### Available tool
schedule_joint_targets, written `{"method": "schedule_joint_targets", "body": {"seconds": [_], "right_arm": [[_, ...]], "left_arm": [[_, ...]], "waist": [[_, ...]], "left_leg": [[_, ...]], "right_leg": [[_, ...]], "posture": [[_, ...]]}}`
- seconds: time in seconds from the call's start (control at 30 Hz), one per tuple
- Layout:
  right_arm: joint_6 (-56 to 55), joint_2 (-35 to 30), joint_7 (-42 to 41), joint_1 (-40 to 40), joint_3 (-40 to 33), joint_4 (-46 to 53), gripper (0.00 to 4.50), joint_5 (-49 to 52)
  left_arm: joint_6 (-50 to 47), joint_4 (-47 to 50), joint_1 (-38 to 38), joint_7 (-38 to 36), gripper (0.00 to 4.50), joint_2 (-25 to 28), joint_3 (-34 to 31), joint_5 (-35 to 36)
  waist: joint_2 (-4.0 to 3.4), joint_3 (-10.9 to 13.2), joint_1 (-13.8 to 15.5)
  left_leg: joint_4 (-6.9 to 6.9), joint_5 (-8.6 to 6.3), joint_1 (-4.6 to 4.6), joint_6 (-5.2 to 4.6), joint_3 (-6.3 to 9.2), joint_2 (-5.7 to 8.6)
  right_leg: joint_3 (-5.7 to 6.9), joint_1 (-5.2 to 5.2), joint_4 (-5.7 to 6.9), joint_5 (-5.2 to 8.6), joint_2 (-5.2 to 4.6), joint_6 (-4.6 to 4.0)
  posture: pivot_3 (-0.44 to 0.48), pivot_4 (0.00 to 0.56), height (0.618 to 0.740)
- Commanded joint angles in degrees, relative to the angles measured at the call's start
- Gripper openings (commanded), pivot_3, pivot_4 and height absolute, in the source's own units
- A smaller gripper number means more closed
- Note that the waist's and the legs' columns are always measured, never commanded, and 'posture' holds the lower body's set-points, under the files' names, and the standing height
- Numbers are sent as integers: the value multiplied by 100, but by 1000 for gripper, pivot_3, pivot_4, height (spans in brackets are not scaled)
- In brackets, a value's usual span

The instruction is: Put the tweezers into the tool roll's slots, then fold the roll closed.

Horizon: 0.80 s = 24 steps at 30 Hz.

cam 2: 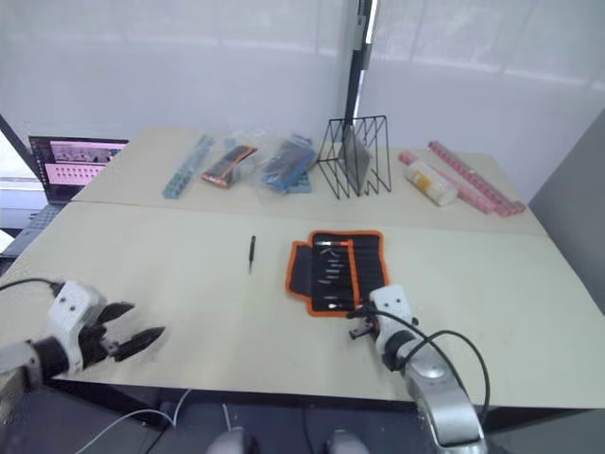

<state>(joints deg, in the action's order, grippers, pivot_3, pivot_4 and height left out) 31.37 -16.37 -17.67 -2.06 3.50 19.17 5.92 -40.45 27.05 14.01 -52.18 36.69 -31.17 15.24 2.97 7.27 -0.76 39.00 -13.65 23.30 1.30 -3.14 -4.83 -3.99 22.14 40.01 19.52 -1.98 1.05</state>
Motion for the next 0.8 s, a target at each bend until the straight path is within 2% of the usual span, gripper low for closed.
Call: {"method": "schedule_joint_targets", "body": {"seconds": [0.03, 0.17, 0.3, 0.67, 0.8], "right_arm": [[237, -105, -107, -67, -34, -623, 0, 12], [232, -172, -196, 22, -70, -701, 0, 26], [276, -199, -248, 79, -27, -689, 0, 40], [314, -175, -243, 81, 6, -619, 0, 35], [310, -131, -209, 120, 13, -621, 0, 34]], "left_arm": [[-25, 546, 298, 326, 4457, -154, -475, 277], [51, 780, 792, 554, 4457, -373, -698, 439], [168, 830, 965, 710, 4457, -429, -546, 524], [278, 818, 511, 1380, 4457, -680, 288, 630], [145, 942, -12, 2169, 4457, -1171, 879, 495]], "waist": [[10, -6, 2], [15, -9, -7], [15, -9, -8], [16, -9, -22], [18, -10, -5]], "left_leg": [[0, 0, -4, 0, -2, -1], [0, 0, -9, 0, -6, 0], [0, 0, -8, 0, -6, 2], [-3, 0, -3, 0, -3, 2], [-2, 0, -3, 0, -2, 4]], "right_leg": [[3, 1, 0, 1, -5, -1], [1, -1, 1, 2, -25, -3], [-1, 2, 0, 2, -31, -2], [-5, 5, -3, 2, -34, -3], [-4, 1, -10, 1, -35, -1]], "posture": [[0, 150, 687], [0, 150, 687], [0, 150, 687], [0, 150, 687], [0, 150, 687]]}}
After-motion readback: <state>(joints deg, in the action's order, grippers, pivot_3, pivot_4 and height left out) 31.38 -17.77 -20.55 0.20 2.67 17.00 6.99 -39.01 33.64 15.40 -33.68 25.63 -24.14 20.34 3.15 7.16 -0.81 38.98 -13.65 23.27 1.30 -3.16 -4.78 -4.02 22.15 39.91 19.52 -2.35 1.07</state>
